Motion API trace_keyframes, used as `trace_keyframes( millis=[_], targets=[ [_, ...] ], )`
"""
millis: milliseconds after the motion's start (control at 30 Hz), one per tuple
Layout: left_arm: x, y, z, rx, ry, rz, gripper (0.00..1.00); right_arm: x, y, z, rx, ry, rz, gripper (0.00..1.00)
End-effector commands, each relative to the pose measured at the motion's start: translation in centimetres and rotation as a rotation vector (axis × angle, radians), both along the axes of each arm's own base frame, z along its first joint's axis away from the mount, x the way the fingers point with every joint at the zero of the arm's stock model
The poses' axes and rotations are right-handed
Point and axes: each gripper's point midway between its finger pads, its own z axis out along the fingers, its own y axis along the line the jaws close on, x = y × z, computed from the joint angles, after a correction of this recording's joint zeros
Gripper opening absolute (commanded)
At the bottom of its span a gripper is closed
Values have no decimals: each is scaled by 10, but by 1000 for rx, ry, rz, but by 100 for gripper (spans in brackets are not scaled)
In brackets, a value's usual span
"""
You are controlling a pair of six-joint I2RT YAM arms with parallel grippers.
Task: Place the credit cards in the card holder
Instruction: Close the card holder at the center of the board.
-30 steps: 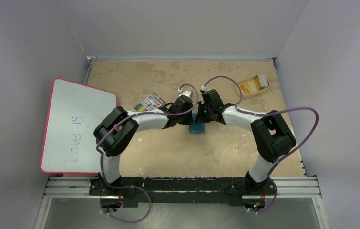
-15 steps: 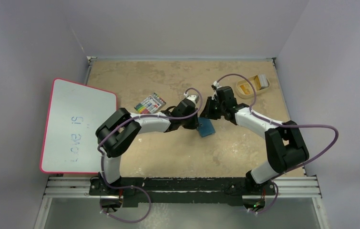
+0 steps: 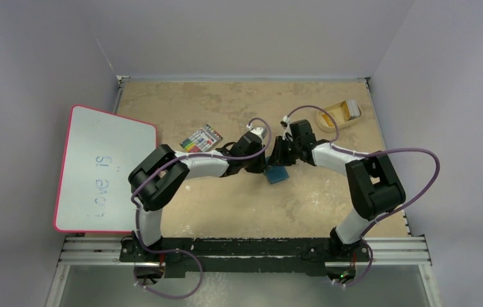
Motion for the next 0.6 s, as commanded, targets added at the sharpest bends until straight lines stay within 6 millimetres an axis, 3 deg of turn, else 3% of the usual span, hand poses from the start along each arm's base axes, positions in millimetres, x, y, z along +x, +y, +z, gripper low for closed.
trace_keyframes(
  millis=[0, 133, 233, 400, 567],
  targets=[
    [1, 3, -9, 30, 2, 0, 1, -3, 3, -2, 15, -4, 67, 27],
    [2, 3, -10, 37, 2, 1, 1, -7, 0, -7, 2, 5, 81, 28],
    [1, 4, -11, 43, 2, 2, 1, -4, -8, -9, -16, 0, 62, 36],
    [1, 5, -13, 48, 5, 0, 1, 4, -15, -1, -40, -27, 54, 37],
    [2, 5, -12, 48, 2, 5, 1, -6, -11, -9, -15, 5, 96, 35]
  ],
)
